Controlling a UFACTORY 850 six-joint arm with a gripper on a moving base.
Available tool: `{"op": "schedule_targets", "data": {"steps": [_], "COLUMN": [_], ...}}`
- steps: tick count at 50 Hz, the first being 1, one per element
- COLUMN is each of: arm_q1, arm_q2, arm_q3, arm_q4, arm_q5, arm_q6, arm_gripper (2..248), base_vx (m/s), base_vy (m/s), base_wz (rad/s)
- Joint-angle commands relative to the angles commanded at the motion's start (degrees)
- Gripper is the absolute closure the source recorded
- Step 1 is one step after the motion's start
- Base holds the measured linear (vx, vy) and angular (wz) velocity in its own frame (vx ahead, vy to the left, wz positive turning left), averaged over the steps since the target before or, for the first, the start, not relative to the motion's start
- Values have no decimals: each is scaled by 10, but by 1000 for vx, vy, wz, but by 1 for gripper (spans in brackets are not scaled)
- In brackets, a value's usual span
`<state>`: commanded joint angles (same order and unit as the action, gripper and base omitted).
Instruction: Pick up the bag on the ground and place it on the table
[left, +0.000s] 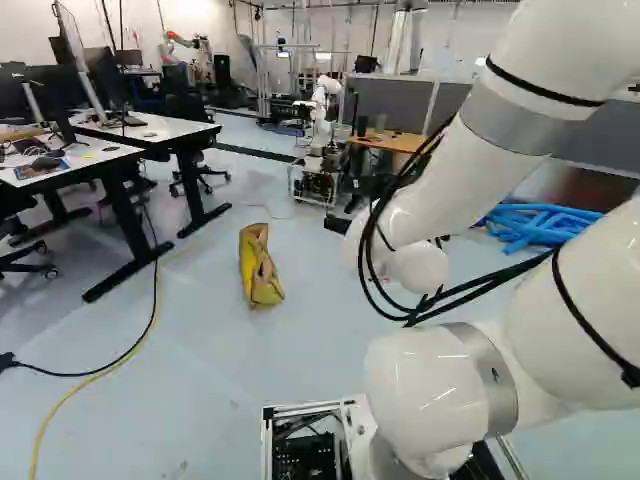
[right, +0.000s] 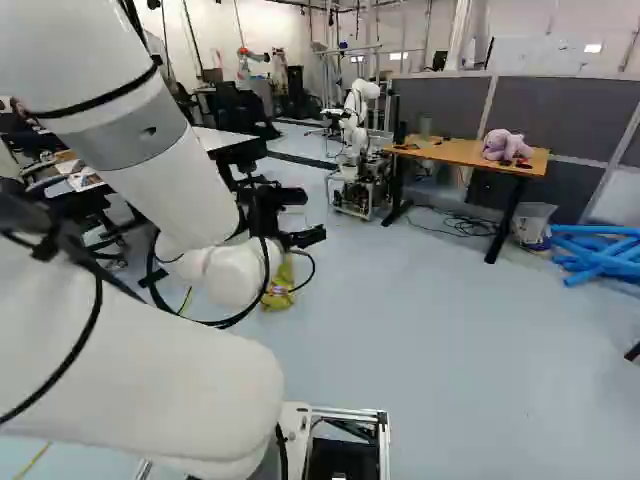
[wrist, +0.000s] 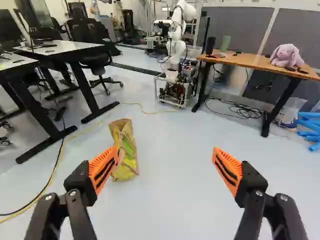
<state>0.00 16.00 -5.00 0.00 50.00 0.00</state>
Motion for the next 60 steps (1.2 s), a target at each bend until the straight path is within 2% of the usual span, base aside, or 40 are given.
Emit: {"op": "schedule_targets", "data": {"steps": [17,60], "arm_q1": [0,0], "arm_q2": [0,0], "arm_q3": [0,0], "arm_q4": [0,0], "arm_q5": [0,0], "arm_q6": [0,0], "arm_gripper": [3,3], "base_vx": [23,123], "base_vy": [2,3], "base_wz": [-2,-8]}}
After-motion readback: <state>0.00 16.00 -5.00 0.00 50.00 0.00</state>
